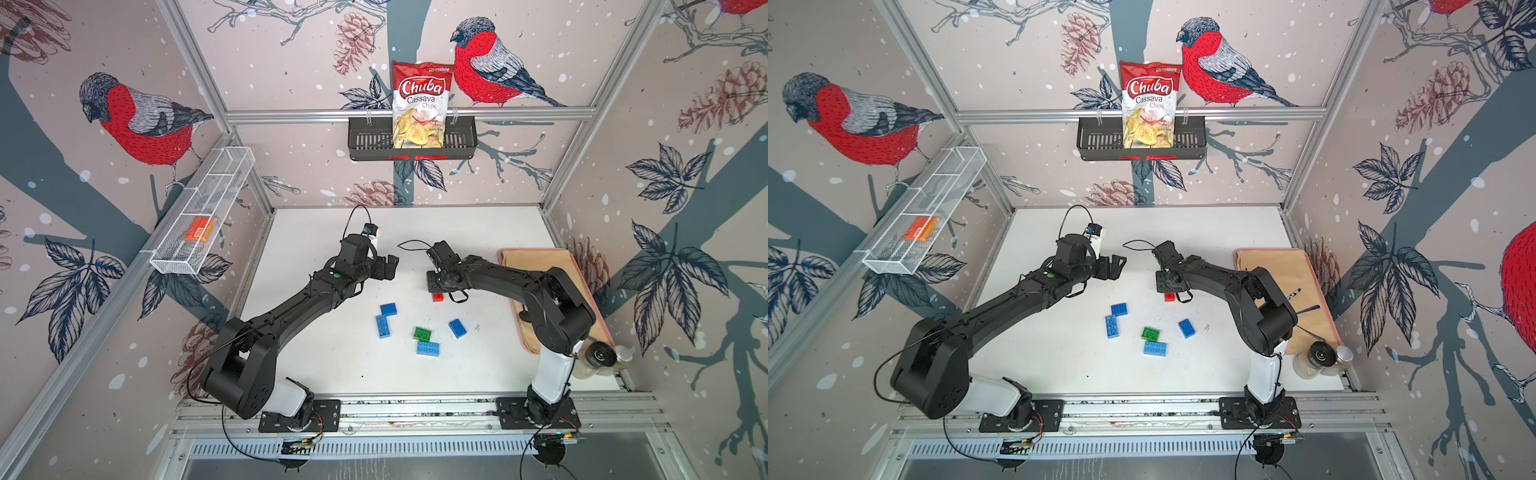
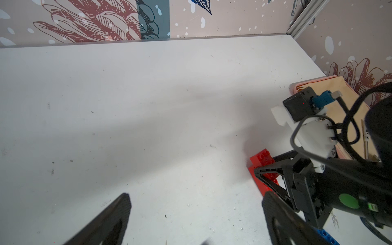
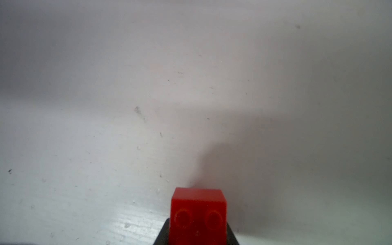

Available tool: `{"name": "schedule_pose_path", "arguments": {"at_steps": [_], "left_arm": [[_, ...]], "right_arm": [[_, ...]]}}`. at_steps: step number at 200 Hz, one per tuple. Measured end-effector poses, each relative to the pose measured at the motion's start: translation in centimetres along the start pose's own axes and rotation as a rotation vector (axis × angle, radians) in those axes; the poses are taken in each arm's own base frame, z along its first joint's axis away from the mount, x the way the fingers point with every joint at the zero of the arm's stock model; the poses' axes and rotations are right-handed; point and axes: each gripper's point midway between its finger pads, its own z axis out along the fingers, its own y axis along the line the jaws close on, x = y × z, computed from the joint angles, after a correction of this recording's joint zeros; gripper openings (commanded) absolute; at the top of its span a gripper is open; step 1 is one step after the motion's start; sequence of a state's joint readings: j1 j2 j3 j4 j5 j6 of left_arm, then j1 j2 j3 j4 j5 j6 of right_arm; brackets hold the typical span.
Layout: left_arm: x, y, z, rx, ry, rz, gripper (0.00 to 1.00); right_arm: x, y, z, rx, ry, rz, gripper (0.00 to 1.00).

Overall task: Assemble a rectangle with lego
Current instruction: Adjust the lego brick at the center of the board.

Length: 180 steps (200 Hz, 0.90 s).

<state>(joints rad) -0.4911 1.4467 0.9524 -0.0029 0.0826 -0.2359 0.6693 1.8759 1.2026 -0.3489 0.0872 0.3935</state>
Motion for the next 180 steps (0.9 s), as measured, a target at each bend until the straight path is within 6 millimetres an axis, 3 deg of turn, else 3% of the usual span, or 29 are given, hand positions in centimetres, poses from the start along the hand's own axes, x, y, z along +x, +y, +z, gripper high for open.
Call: {"name": "schedule_pose_path", "arguments": {"at_steps": [62,101,134,155,180], "left_arm": [[0.0,0.2,-0.1,-0.003,0.002,-0.004,0.96],[-0.2,0.3,-0.2,-0.004,-0.004,-0.006,0.97],[-0.5,0.5,-0.5,-0.008,-0.013,-0.009,0.96],[-0.5,0.6,-0.5,-0.011,-0.014,-0.012,0.97],[-0.6,0.6,-0.6,-0.01,-0.015,-0.012,0.97]], "right_arm": [[-3.5,2.5,-0.1,-0.156,-0.1,-0.199,0.38],[-4.2,3.7,2.1,-0.166,-0.09,-0.271,0.44],[-3.6,3.8,2.6,-0.151,-0.069,-0.302,0.57],[-4.1,3.9,0.9,-0.144,-0.098,-0.306,0.59],[-5.7,4.2,-4.8,-0.174,-0.214,-0.303,0.59]]}}
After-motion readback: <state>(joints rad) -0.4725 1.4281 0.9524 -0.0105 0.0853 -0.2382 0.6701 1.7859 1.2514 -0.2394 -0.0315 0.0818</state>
